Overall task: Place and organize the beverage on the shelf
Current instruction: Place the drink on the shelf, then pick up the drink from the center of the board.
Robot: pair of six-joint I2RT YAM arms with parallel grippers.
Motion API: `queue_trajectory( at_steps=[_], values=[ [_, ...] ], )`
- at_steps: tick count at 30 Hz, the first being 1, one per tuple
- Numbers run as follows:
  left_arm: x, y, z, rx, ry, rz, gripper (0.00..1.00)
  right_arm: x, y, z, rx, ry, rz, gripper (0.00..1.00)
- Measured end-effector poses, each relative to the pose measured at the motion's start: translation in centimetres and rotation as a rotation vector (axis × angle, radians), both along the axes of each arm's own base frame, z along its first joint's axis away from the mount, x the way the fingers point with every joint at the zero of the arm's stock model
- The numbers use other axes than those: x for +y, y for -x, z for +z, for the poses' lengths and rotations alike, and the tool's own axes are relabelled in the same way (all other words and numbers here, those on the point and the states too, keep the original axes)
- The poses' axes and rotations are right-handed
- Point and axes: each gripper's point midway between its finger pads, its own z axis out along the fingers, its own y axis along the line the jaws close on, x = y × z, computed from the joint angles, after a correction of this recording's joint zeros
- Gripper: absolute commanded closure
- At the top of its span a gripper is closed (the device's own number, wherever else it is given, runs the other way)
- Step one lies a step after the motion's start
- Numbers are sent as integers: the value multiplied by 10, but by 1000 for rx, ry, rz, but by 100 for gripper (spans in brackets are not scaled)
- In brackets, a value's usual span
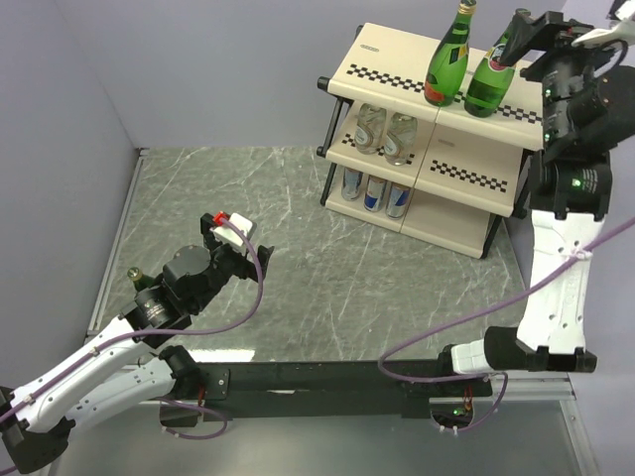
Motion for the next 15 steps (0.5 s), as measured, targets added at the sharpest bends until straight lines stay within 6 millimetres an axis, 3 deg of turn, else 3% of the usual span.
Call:
queue_trajectory(
  at_steps=[5,9,12,15],
  values=[
    [2,1,3,-8,10,1,0,5,38,20,-49,15,12,11],
    [3,3,8,-16,29,2,1,21,74,21,-51,69,75,11],
    [4,3,12,-16,68,7,1,42,107,5,-26,157,170,11],
    [4,3,16,-11,107,2,1,65,129,-29,32,242,283,11]
  ],
)
